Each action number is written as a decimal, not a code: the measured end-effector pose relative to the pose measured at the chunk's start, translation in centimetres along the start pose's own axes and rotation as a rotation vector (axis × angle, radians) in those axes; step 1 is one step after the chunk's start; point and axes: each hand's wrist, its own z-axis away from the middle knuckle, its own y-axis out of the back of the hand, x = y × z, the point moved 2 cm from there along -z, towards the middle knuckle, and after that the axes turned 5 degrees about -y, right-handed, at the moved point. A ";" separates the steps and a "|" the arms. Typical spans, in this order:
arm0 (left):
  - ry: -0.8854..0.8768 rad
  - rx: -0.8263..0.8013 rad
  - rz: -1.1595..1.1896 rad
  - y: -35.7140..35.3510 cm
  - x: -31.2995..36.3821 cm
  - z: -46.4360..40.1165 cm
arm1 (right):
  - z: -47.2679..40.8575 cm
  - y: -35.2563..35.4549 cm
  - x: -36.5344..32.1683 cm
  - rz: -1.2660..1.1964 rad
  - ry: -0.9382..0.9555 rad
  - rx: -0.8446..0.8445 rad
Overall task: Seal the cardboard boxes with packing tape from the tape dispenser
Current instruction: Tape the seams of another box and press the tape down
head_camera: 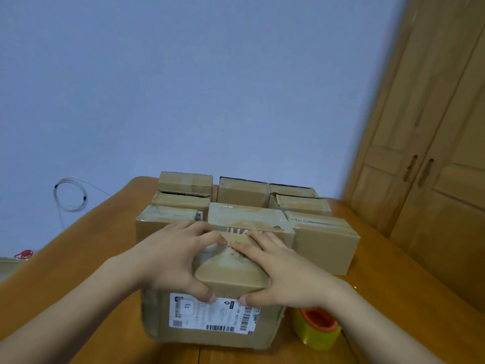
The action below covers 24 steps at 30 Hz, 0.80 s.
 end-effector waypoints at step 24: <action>0.060 0.370 -0.258 14.9 -7.4 -20.5 | -15.0 19.1 12.2 0.126 -0.058 0.362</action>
